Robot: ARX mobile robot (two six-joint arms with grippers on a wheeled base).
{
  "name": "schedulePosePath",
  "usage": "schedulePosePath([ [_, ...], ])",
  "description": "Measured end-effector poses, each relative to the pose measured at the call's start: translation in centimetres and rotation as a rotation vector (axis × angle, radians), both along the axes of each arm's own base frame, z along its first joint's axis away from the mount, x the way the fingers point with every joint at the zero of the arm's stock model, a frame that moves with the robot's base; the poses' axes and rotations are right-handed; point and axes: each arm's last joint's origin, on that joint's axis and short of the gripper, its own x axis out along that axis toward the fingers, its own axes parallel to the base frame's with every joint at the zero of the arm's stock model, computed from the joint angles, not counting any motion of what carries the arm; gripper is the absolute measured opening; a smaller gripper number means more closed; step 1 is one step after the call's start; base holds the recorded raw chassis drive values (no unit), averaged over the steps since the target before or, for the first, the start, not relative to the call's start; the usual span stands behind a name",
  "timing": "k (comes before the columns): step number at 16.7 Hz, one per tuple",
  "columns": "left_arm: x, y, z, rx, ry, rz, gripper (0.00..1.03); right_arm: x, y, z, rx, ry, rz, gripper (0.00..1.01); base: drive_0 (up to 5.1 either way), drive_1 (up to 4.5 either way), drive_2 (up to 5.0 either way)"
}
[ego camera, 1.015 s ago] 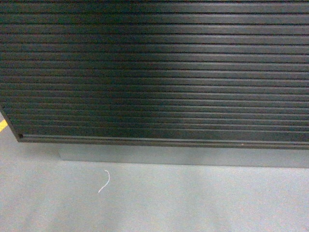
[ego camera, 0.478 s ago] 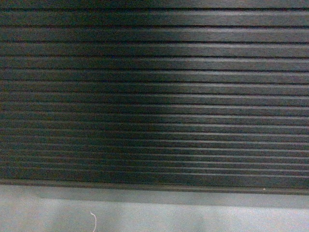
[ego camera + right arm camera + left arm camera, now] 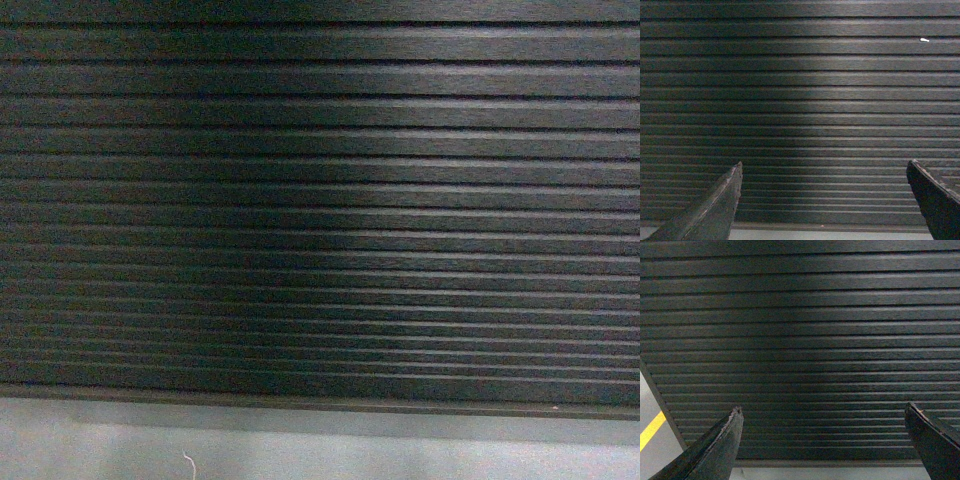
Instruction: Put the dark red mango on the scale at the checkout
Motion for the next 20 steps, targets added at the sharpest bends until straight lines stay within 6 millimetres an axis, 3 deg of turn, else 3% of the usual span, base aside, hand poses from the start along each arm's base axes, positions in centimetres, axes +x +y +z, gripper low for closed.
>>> schedulePosePath([
  [15, 0.0, 0.0, 0.0, 0.0, 0.0, 0.0, 0.98, 0.0, 0.0, 0.0, 0.0, 0.0, 0.0, 0.98, 0.0, 4.31, -4.3],
  [20, 0.0, 0.0, 0.0, 0.0, 0.0, 0.0, 0.98, 0.0, 0.0, 0.0, 0.0, 0.0, 0.0, 0.98, 0.0, 0.0, 0.0],
])
